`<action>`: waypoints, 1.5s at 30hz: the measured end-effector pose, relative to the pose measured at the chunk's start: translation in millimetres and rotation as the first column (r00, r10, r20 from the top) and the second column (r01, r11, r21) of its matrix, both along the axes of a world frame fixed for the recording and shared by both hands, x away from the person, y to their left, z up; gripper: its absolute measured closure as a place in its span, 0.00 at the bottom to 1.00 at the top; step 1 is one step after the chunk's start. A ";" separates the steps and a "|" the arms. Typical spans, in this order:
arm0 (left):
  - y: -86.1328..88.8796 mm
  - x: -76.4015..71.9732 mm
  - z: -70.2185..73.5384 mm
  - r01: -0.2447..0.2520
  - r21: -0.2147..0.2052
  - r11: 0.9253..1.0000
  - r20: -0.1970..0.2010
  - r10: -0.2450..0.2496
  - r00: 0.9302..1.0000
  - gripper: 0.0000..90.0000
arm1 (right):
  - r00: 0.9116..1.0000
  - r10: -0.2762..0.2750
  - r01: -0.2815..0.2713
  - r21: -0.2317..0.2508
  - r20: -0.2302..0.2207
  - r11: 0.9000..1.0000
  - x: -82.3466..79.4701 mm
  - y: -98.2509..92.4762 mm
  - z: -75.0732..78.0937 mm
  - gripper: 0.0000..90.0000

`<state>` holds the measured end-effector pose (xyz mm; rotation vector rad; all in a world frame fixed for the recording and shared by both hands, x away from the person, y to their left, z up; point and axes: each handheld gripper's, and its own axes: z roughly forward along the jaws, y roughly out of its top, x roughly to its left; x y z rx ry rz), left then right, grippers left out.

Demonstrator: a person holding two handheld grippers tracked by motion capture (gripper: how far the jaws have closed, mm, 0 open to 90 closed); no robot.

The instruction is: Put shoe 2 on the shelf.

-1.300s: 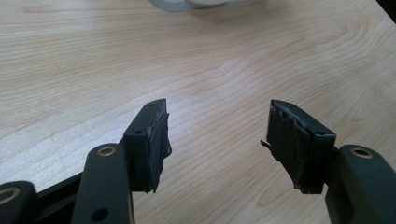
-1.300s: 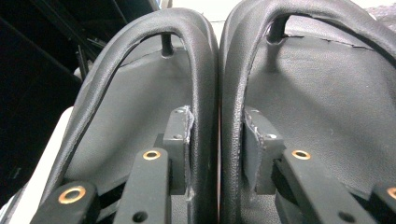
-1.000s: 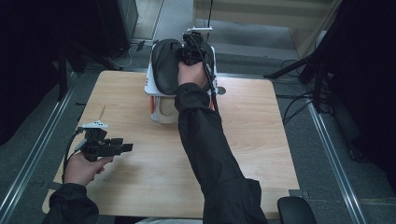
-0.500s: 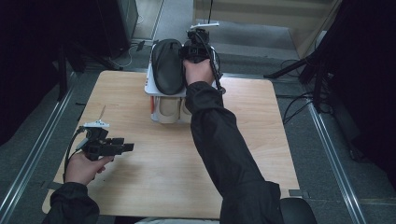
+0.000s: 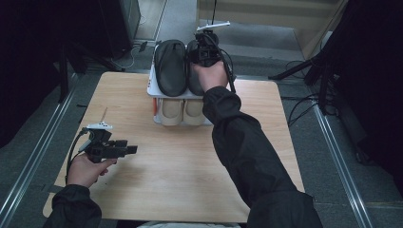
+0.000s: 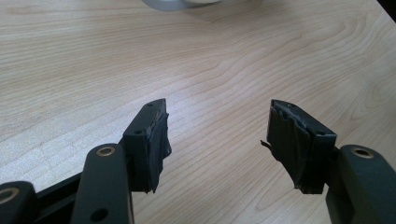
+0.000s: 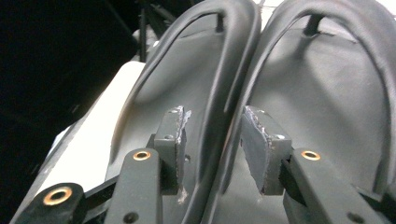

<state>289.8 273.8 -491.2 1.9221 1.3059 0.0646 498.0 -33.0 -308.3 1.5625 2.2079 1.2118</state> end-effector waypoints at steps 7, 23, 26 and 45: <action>-0.8 0.2 -0.1 -0.001 0.005 1.000 -0.003 0.001 1.000 0.43 | 0.998 0.068 -0.068 0.023 0.017 0.997 -20.9 -9.3 1.8 0.68; -2.6 0.4 -1.5 0.002 0.013 1.000 -0.002 -0.002 1.000 0.43 | 0.968 0.243 -0.245 0.031 0.066 0.969 -78.5 -32.9 -13.1 0.64; -3.5 -0.2 -1.2 0.005 0.015 1.000 0.006 -0.005 1.000 0.43 | 0.955 0.284 -0.286 0.015 0.081 0.958 -90.3 -35.9 -21.2 0.64; -5.0 0.1 -2.4 0.008 0.023 1.000 -0.002 -0.008 1.000 0.43 | 0.915 0.392 -0.397 0.051 0.094 0.916 -135.5 -58.7 -73.0 0.59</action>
